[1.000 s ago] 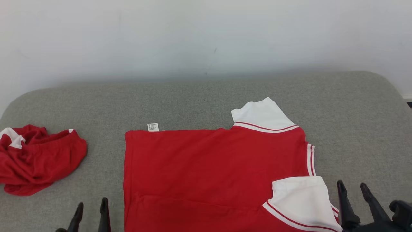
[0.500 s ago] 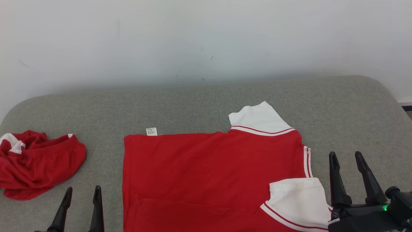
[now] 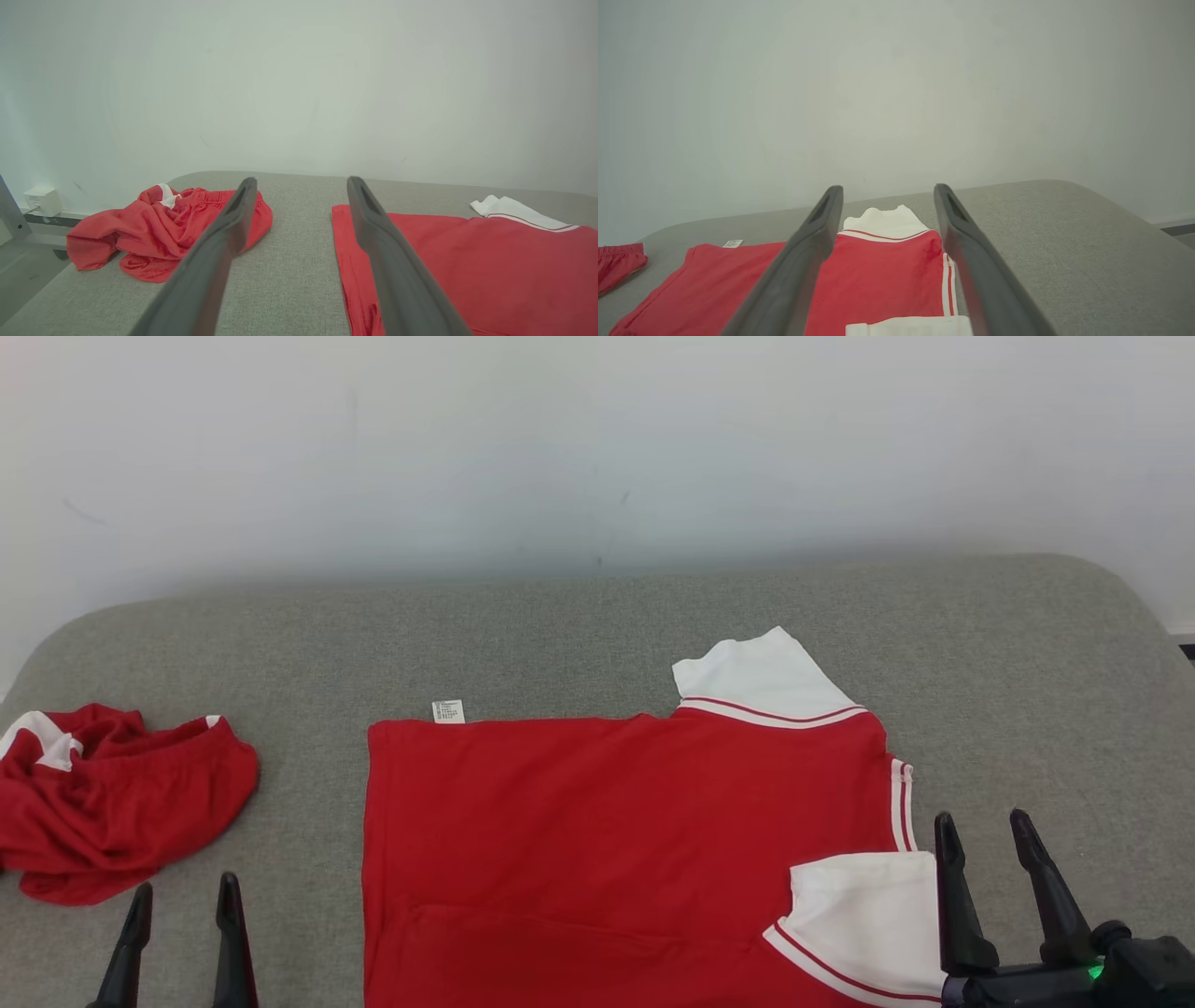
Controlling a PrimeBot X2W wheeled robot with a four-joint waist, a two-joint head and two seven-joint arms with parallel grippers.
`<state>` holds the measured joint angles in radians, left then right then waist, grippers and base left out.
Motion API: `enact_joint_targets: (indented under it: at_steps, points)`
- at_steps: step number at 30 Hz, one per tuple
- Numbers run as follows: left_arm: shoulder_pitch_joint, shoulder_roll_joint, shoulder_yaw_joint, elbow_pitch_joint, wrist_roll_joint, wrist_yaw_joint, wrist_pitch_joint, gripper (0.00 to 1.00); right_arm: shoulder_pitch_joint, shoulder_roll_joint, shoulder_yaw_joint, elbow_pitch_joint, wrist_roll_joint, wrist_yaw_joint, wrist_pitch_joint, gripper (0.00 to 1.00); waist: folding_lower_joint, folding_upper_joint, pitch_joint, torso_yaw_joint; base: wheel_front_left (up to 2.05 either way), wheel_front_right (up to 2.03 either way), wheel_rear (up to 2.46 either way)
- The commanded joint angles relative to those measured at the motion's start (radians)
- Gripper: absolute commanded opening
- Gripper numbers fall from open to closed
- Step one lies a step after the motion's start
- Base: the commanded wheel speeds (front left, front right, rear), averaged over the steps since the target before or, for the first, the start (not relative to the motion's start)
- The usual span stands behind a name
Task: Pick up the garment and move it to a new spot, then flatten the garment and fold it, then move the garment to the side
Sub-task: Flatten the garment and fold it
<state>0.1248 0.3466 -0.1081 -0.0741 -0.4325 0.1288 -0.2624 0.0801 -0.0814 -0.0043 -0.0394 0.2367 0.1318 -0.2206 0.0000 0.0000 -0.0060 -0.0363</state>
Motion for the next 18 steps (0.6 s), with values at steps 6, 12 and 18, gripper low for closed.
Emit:
enact_joint_targets:
  at_steps: [6, 12, 18]
  points:
    - [0.02, -0.036, 0.036, 0.041, 0.034, -0.05, -0.003, 1.0, 0.008, -0.003, 0.013, 0.06, -0.032, -0.003, -0.029, 1.0, 0.0, 0.0, -0.001, 0.011, 0.0, 0.0, 0.0]
    - [0.015, -0.053, 0.038, 0.088, 0.064, -0.085, -0.003, 1.0, 0.014, -0.001, 0.016, 0.11, -0.042, -0.003, -0.038, 1.0, 0.0, 0.0, -0.008, 0.022, 0.0, 0.0, 0.0]
    - [0.004, -0.061, 0.038, 0.122, 0.099, -0.102, -0.003, 1.0, 0.02, -0.001, 0.014, 0.137, -0.055, -0.003, -0.043, 1.0, 0.0, 0.0, -0.016, 0.03, 0.0, 0.0, 0.0]
